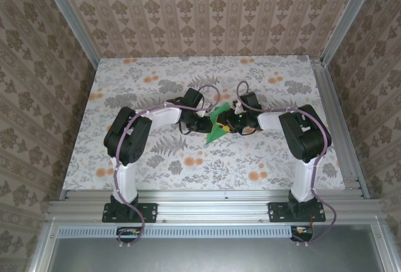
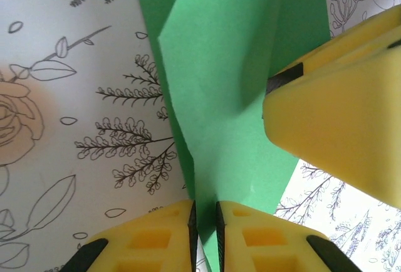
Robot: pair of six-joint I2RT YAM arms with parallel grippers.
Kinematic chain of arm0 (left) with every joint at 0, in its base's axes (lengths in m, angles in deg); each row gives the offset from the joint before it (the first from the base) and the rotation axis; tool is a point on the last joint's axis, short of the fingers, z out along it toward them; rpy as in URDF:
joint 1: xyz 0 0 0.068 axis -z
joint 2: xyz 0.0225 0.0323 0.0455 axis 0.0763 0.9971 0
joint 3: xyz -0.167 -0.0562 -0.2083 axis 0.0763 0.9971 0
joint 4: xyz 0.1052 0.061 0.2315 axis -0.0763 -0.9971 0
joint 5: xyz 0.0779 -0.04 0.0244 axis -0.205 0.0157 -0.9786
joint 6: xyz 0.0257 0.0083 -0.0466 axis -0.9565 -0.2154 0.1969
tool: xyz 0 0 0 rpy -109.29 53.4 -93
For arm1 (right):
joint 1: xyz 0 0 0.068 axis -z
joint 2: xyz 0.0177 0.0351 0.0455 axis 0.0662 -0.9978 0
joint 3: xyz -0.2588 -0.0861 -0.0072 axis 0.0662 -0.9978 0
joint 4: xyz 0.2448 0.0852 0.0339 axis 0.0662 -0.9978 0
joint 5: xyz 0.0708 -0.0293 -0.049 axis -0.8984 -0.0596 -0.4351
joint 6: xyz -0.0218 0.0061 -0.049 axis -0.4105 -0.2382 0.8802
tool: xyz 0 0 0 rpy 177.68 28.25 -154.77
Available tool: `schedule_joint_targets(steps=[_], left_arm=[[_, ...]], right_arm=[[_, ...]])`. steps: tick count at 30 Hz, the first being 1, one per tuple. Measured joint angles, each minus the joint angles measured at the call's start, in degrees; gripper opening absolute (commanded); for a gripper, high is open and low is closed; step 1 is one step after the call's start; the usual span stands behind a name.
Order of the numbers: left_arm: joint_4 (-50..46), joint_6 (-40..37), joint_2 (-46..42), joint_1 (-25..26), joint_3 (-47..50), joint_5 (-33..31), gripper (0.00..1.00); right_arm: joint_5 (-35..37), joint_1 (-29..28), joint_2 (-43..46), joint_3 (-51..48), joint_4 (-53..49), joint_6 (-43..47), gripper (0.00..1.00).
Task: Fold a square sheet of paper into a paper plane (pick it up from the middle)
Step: Fourth fold the wing at the center of the table, then turn over the paper at the center of the table.
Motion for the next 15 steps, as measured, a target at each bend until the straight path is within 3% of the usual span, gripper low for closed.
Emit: schedule_joint_targets(steps=[15], left_arm=[[3.9,1.4,0.0,-2.6,1.0,8.6,0.02]], right_arm=[[0.2,-0.5,0.0,1.1,-1.1,-0.7,0.42]])
